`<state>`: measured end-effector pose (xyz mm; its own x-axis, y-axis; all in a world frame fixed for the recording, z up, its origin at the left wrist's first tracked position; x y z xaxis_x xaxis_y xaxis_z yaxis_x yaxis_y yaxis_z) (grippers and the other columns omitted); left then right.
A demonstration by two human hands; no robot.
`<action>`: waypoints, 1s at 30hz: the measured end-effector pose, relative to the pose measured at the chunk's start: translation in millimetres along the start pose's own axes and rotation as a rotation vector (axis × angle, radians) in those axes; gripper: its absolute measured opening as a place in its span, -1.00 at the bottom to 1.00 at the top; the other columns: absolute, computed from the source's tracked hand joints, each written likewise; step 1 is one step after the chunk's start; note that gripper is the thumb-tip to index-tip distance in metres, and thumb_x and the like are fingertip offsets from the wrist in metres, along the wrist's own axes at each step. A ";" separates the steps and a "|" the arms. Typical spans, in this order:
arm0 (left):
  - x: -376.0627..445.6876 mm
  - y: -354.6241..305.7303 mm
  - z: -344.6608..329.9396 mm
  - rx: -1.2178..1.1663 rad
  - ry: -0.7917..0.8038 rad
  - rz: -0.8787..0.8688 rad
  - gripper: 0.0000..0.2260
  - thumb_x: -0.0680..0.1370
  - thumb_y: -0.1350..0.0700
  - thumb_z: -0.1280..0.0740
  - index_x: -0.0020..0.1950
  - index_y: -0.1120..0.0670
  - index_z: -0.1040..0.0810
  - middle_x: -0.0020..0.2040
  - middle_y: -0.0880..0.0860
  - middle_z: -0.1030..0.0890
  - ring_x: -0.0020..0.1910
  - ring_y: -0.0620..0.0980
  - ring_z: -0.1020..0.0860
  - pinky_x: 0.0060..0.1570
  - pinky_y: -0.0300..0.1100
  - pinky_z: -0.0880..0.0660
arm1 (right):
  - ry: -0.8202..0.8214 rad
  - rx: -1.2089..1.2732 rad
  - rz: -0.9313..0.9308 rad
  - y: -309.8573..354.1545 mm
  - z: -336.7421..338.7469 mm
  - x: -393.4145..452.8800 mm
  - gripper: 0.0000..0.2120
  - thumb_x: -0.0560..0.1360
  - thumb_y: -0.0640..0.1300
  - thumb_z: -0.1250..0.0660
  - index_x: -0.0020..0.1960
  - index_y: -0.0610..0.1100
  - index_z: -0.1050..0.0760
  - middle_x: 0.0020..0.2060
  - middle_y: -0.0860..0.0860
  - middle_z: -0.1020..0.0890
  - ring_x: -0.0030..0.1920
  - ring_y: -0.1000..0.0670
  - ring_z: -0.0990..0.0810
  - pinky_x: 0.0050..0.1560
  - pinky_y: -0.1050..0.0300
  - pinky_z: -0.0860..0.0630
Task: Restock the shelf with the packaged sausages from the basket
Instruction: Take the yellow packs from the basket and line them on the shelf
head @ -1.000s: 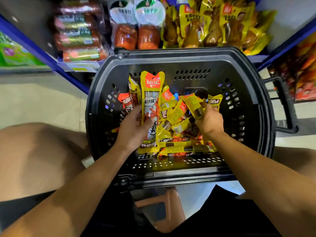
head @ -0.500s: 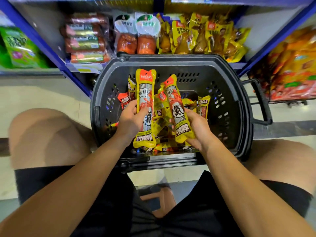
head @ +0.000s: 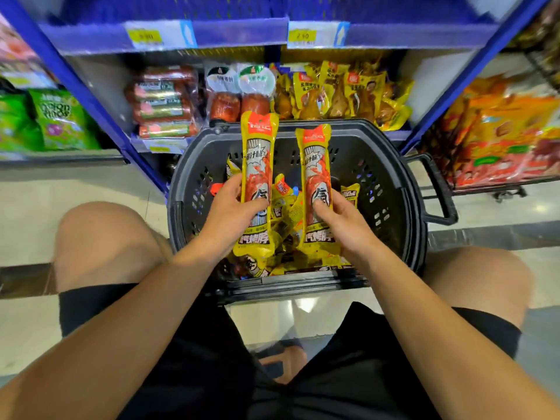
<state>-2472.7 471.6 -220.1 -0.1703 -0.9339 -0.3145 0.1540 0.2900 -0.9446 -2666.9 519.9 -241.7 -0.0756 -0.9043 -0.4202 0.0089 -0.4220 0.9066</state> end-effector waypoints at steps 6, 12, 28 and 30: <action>2.2 -63.0 -5.2 0.041 -0.026 -0.145 -0.51 0.47 0.21 -0.44 0.35 -0.07 -0.42 0.09 -0.05 -0.65 -0.03 -0.09 -0.66 0.04 0.06 -0.60 | -0.100 -0.202 0.157 63.9 37.0 -11.5 -0.57 0.64 0.05 -0.19 0.47 0.10 -0.19 0.22 0.09 -0.54 0.17 0.08 -0.57 0.21 -0.02 -0.53; 17.0 -135.3 -29.9 0.058 -0.018 -0.281 -0.59 0.47 0.19 -0.44 0.26 -0.08 -0.44 0.07 -0.09 -0.63 -0.02 -0.10 -0.64 0.04 0.07 -0.60 | -0.323 -0.312 0.258 134.7 89.9 -14.0 -0.51 0.44 -0.11 -0.44 0.23 -0.02 -0.24 0.02 -0.04 -0.60 -0.06 -0.02 -0.62 0.02 -0.09 -0.58; 101.7 -218.4 -98.7 0.012 0.035 -0.308 -0.66 0.51 0.21 -0.41 0.23 -0.04 -0.45 0.08 -0.04 -0.63 -0.01 -0.02 -0.65 0.08 0.11 -0.58 | -0.825 -0.783 0.344 276.2 232.0 58.7 -0.53 0.44 0.03 -0.37 0.26 -0.19 -0.46 0.14 -0.13 -0.60 0.17 -0.20 -0.53 0.01 0.02 -0.40; 110.8 -221.8 -103.1 0.015 0.034 -0.298 -0.62 0.50 0.19 -0.42 0.28 -0.01 -0.44 0.07 -0.06 -0.64 -0.03 -0.03 -0.66 0.06 0.12 -0.59 | -0.844 -0.821 0.345 283.8 240.0 72.3 -0.52 0.44 0.05 -0.36 0.26 -0.19 -0.49 0.12 -0.15 -0.61 0.18 -0.22 -0.53 0.07 -0.02 -0.43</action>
<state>-2626.1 325.3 -55.2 -0.2423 -0.9698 -0.0272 0.1066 0.0013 -0.9943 -2909.1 350.4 -5.2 -0.5643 -0.7798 0.2712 0.7588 -0.3605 0.5424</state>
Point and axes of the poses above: each hand's wrist, its own x-axis towards the middle knuckle, its own z-axis out of the back of the hand, y = z × x, the point moved 9 cm from there along x, towards the middle knuckle
